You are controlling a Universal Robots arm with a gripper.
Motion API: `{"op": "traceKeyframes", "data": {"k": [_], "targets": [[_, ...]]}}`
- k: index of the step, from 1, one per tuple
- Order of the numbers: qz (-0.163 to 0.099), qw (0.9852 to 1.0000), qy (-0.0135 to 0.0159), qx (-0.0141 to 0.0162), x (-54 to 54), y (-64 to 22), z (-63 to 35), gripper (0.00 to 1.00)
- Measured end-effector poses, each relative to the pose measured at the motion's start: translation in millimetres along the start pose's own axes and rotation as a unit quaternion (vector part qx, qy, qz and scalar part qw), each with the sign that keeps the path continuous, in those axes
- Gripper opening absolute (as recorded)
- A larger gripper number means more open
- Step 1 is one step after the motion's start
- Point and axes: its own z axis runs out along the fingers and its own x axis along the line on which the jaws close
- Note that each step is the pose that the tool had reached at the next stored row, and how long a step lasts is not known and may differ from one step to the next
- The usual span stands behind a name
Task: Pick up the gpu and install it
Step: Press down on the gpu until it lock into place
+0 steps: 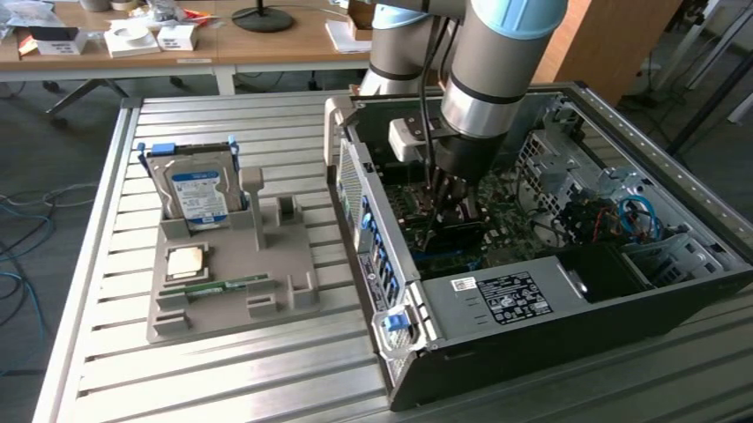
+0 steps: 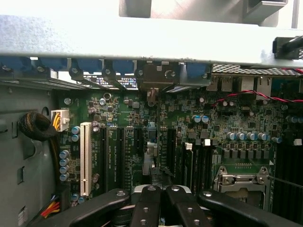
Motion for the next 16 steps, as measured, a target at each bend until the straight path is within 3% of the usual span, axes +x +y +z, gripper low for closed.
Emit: {"op": "traceKeyframes", "data": {"k": [16], "targets": [[0.000, 1.0000, -0.0001, 0.0000, -0.1, 0.0, -1.2, 0.11]]}}
